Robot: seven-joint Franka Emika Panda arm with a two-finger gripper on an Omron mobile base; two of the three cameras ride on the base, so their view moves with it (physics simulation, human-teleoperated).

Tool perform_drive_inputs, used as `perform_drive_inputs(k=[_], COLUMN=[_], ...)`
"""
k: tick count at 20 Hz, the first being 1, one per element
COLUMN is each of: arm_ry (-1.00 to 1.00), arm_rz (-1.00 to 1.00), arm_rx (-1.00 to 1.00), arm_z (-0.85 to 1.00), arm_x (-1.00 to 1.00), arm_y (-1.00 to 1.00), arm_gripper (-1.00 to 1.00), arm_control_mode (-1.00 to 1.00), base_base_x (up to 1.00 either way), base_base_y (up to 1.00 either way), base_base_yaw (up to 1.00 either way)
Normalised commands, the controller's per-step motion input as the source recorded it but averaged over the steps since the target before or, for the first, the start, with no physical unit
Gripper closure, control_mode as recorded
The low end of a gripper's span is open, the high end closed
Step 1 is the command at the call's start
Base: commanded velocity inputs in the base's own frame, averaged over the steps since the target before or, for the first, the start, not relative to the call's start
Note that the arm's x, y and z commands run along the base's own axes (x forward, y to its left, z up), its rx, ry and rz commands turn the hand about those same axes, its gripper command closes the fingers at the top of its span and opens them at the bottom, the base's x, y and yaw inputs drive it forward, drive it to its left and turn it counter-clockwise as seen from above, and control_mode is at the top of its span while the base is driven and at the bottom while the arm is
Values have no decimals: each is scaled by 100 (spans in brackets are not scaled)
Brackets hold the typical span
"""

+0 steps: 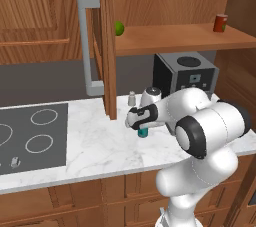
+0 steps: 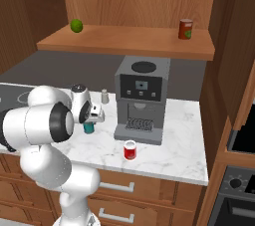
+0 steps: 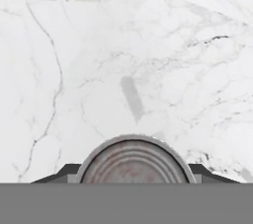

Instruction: Pick the cans from the counter and place them in their designated side in the cabinet.

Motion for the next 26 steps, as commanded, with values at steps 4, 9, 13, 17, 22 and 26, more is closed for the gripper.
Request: perform_drive_inputs(k=[4,9,13,17,22,26], arm_ry=[0,0,0,-2,-2,-3], arm_rz=[0,0,0,0,0,0], arm_rx=[0,0,0,0,0,0], arm_z=[2,22,35,37,35,35], arm_x=[0,-1,-6,-10,-10,-13], arm_y=[0,0,0,0,0,0], arm_gripper=[100,100,100,100,100,100], arm_control_mode=[-100,-100,-100,-100,-100,-100], base_base_x=[0,0,0,0,0,0], base_base_y=[0,0,0,0,0,0], base_base_yaw=[0,0,0,0,0,0])
